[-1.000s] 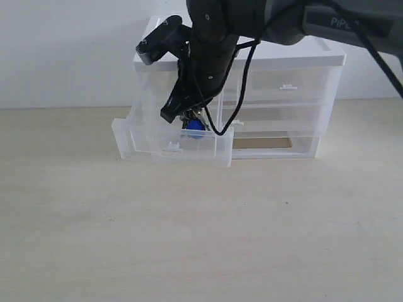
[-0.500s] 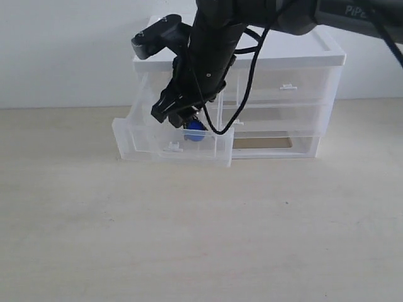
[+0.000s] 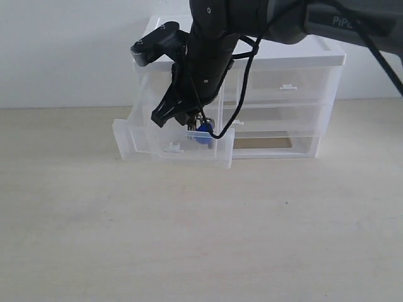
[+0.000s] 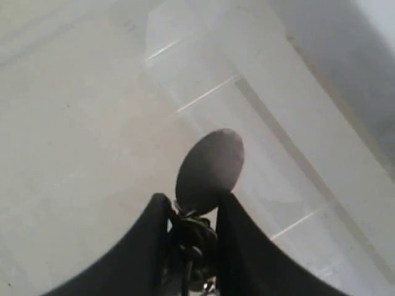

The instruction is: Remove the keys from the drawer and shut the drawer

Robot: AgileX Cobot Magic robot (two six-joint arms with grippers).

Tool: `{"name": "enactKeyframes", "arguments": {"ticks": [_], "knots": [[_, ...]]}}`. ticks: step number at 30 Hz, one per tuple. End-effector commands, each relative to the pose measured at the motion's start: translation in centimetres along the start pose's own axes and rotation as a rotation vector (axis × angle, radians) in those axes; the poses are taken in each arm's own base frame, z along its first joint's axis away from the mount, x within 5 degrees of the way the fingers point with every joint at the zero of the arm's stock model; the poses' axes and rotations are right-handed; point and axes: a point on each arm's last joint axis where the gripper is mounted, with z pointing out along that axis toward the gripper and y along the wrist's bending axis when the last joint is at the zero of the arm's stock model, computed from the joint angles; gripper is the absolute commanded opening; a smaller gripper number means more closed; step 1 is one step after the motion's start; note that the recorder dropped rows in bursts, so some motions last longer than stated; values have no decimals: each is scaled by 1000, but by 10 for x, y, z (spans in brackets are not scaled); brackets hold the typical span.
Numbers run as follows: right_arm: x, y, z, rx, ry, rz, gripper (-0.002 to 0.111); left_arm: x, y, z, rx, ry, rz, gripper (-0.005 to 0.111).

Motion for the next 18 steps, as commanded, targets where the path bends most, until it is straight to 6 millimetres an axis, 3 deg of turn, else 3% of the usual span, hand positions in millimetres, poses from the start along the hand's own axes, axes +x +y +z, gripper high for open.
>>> {"name": "enactKeyframes", "arguments": {"ticks": [1,8,14,18], "knots": [[-3,-8,-25,47,-40,-21,0,1,0,0,0,1,-4,4],[-9,-11,-78,78,-137,-18,0,1,0,0,0,1,-4,4],[-10,-12,-105,93,-186,-16,0,1,0,0,0,1,-4,4],[-6,-8,-112,49,-154,-9,0,1,0,0,0,1,-4,4]]}}
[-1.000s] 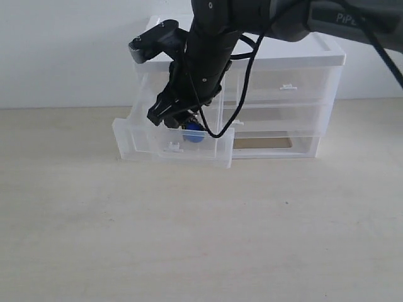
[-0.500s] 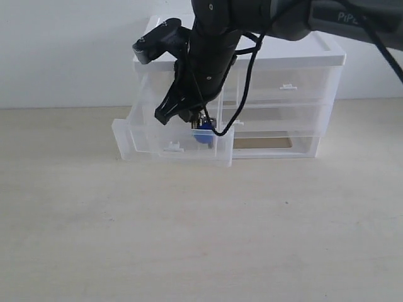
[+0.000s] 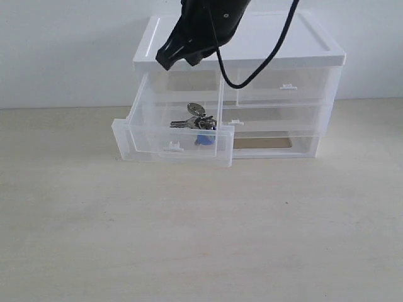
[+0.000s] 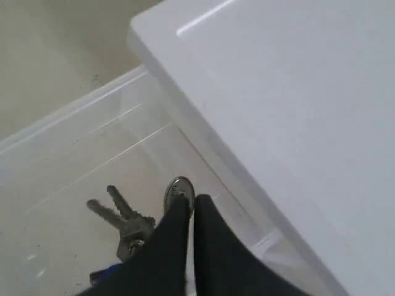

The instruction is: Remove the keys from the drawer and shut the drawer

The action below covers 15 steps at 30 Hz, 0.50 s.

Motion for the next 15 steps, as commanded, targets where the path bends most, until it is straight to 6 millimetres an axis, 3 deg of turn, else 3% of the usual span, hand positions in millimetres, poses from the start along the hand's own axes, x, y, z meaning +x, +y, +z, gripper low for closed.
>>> {"name": "enactKeyframes", "arguments": {"ticks": [1,3,5,10,15], "knots": [[6,5,-11,-76,62,-2,0,1,0,0,0,1,-4,4],[13,9,-3,-117,126,-22,2,1,0,0,0,1,-4,4],[18,11,10,-134,180,-25,13,1,0,0,0,1,-4,4],[25,13,37,-133,230,-20,58,1,0,0,0,1,-4,4],[34,7,68,-36,270,-57,57,1,0,0,0,1,-4,4]]}}
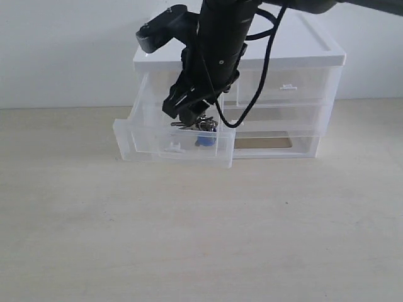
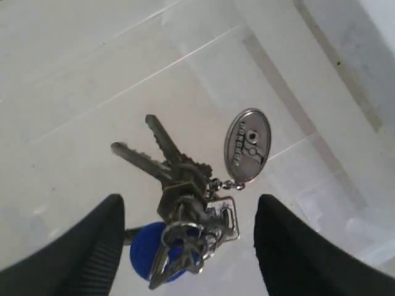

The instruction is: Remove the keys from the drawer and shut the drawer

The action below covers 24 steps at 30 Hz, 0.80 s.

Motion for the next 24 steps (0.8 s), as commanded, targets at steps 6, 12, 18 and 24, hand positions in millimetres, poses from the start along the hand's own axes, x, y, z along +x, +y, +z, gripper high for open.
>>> {"name": "enactKeyframes", "arguments": {"ticks": [6,12,18,24], "knots": [[4,-11,32,100,60,-45,57,1,0,0,0,1,-4,4],[6,-12,55,116,76,-58,54,1,0,0,0,1,-4,4],[11,-21,68,215,135,-101,0,1,0,0,0,1,-4,4],[3,-22,63,236,62,-106,0,1,0,0,0,1,-4,4]]}}
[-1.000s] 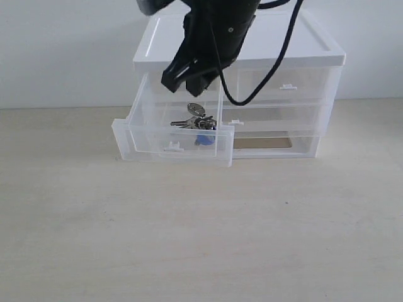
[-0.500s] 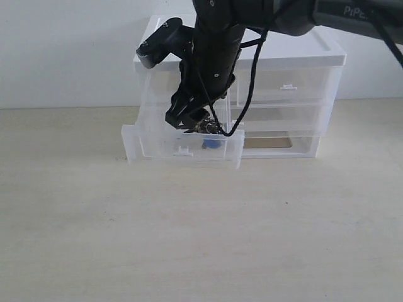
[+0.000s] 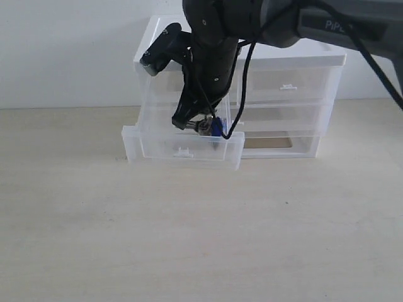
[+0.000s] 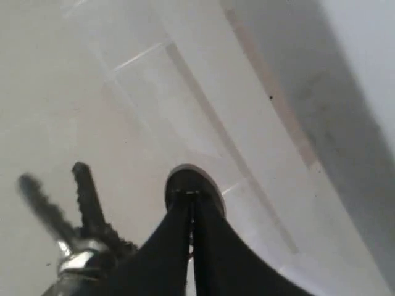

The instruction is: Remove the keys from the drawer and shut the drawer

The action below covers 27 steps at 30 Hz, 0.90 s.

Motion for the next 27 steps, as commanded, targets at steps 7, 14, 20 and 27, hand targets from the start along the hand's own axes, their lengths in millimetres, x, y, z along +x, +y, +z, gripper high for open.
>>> {"name": "enactKeyframes", "arguments": {"ticks": [7,14,20,27], "knots": [[-3,-15,-13,64,-97,17,0,1,0,0,0,1,-4,4],[-2,-16,-31,25,-107,32,0,1,0,0,0,1,-4,4],[-3,-9,-31,-49,-110,11,31,1,0,0,0,1,-4,4],[2,-17,-28,-55,-100,82,48,1,0,0,0,1,-4,4]]}}
